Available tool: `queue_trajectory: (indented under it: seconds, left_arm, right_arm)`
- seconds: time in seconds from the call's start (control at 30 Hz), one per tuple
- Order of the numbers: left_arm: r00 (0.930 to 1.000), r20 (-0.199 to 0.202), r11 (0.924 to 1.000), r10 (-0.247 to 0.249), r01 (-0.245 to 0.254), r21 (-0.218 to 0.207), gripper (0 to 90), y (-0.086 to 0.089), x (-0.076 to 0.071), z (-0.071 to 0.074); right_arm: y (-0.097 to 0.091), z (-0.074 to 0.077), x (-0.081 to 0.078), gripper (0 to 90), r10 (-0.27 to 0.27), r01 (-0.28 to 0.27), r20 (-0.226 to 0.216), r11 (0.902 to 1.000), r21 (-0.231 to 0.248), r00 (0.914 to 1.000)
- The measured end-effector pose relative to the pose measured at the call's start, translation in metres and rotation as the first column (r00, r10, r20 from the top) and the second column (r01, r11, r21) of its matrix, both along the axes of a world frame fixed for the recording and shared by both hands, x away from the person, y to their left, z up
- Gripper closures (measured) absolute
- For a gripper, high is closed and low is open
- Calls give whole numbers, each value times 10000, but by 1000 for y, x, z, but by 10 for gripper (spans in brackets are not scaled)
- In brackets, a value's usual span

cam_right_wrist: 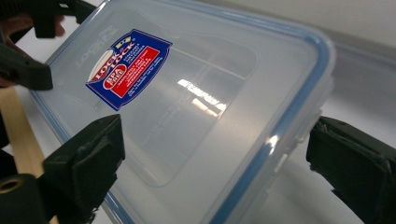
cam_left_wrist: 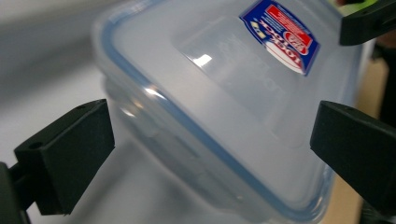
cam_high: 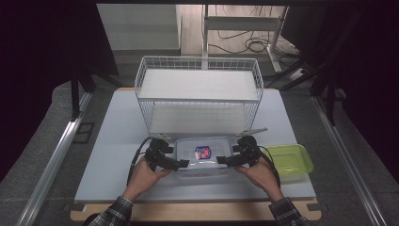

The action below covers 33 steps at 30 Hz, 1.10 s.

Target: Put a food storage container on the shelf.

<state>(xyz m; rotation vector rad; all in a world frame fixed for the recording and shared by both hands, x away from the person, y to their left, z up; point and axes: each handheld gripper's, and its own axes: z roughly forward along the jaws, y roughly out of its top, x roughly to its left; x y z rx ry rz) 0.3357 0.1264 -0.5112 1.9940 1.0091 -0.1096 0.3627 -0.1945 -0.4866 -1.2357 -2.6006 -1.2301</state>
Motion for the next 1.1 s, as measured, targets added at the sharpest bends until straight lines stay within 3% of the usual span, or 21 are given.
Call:
queue_trajectory:
  seconds: [0.23, 0.3, 0.4, 0.53, 0.67, 0.7, 0.8, 1.1]
  left_arm:
    - [9985, -516, 9998, -194, 192, -43, 12, -1, -1, 0]
    - [9978, -648, 9998, -168, 159, -145, 30, 1, -2, 0]
    - [9987, -470, 9998, -179, 174, -126, 92, 4, -7, 3]
    - [9998, -157, 9995, -99, 95, -307, 204, 11, -16, 7]
    - [9997, -209, 9968, 134, -150, -788, 319, 16, -23, 6]
    - [9993, -266, 9939, 255, -282, -1070, 347, 19, -26, 6]
    - [9990, -297, 9908, 343, -379, -1295, 404, 21, -28, 6]
    - [9969, -582, 9827, 532, -627, -1743, 471, 25, -29, 6]
  right_arm:
    - [-4, -8, 6, 46, 258, -188, -1117, 9978, 635, 9934]
    - [-4, -9, 5, 55, 257, -176, -1171, 9974, 695, 9928]
    - [-6, -4, 2, 98, 359, -305, -1118, 9983, 496, 9931]
    - [-18, 2, -3, 255, 171, -76, -1129, 9965, 837, 9935]
    - [-26, 4, -7, 337, 125, 17, -1171, 9927, 1203, 9930]
    - [-30, 5, -12, 374, 184, -42, -1090, 9916, 1292, 9939]
    - [-35, 7, -15, 422, 319, -158, -1134, 9900, 1402, 9930]
    - [-44, 7, -18, 499, 219, 52, -1438, 9827, 1853, 9894]
